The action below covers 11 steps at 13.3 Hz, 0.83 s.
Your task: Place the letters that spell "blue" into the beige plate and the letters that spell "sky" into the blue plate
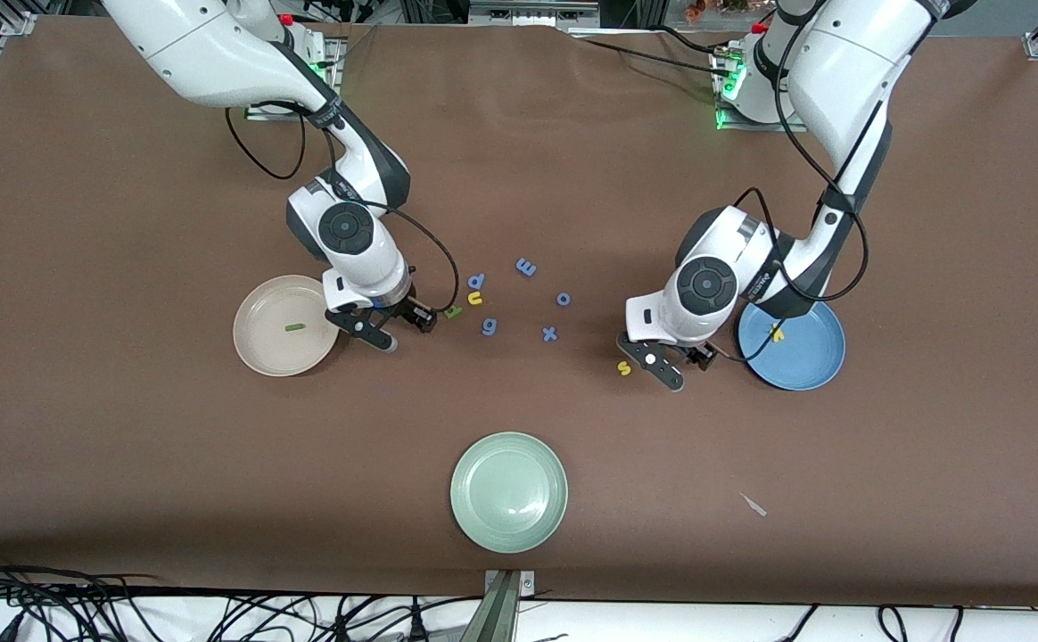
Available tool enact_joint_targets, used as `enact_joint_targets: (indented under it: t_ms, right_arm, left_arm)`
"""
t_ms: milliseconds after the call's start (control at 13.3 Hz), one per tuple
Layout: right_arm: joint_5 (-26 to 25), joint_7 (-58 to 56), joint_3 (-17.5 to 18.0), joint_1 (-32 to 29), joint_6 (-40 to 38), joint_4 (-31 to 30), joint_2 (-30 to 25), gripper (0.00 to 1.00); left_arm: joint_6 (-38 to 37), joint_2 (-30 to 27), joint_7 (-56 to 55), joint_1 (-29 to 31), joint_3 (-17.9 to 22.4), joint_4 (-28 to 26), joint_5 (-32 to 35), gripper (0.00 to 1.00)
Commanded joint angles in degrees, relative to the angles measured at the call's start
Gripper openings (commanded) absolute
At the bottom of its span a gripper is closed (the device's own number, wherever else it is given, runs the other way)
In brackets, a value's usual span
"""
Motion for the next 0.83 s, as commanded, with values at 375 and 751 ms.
enact_joint_targets:
  t_ms: [375, 751]
  right_arm:
    - [-1.6, 1.5, 0.3, -0.2, 2.3, -1.4, 1.1, 0.55]
    - [-1.7, 1.4, 0.3, -0.2, 4.2, -2.6, 1.0, 0.27]
  left_arm:
    - [9.6, 1.8, 11.8, 2.7, -0.2, -3.1, 1.7, 0.98]
    - [13.7, 3.7, 11.9, 2.4, -0.2, -2.5, 1.6, 0.94]
